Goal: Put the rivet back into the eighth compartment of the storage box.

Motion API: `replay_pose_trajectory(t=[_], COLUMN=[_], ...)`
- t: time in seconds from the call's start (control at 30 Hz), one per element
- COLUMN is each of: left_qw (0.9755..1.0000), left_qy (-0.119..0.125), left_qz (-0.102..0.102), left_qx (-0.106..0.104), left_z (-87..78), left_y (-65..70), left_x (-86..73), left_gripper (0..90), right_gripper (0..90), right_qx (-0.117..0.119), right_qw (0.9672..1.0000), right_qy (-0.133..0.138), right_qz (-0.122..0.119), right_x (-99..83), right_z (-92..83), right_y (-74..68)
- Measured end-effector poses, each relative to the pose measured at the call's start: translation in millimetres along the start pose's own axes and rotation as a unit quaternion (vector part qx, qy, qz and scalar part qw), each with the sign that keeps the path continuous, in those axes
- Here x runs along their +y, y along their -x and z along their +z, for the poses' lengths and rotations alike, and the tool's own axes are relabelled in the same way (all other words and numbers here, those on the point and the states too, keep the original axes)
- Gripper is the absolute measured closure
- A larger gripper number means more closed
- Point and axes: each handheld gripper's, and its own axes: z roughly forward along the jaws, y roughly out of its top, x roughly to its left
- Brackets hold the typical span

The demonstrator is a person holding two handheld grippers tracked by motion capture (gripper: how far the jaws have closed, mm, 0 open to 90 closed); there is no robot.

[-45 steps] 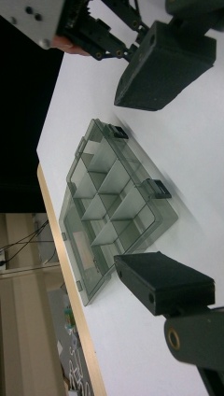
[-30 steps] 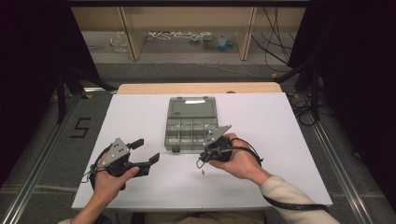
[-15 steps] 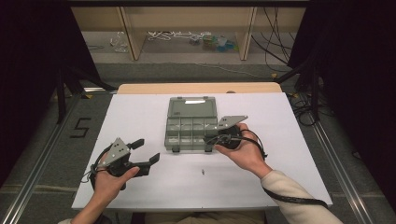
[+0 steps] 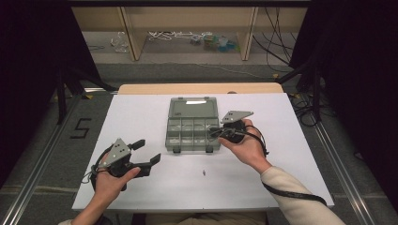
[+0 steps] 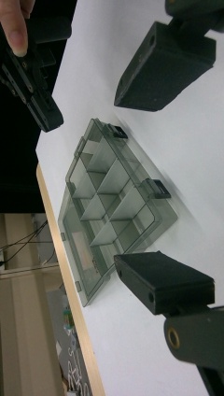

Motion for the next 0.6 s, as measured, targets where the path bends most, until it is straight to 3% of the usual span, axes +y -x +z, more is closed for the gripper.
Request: replay_pose_trajectory(t=[0.23,0.33,0.6], left_qw=[1.0,1.0,1.0], left_qy=[0.0,0.001,0.0], left_qz=[0.0,0.0,-0.001], left_qx=[0.0,0.0,-0.001], left_z=[0.2,0.4,0.1], left_y=[-0.1,0.1,0.1], left_x=[-0.1,-0.2,-0.2], left_gripper=[19.6,19.6,19.6], right_gripper=[82.5,81.4,68.1], right_qx=[-0.011,-0.016,-0.013], right_qw=[0.9999,0.9998,0.9996], right_qy=[-0.012,-0.014,-0.02], right_qz=[0.006,-0.004,-0.014], right_x=[-2.5,-4.1,-4.6], right_z=[6.6,9.9,12.3], right_y=[3.7,6.1,6.8])
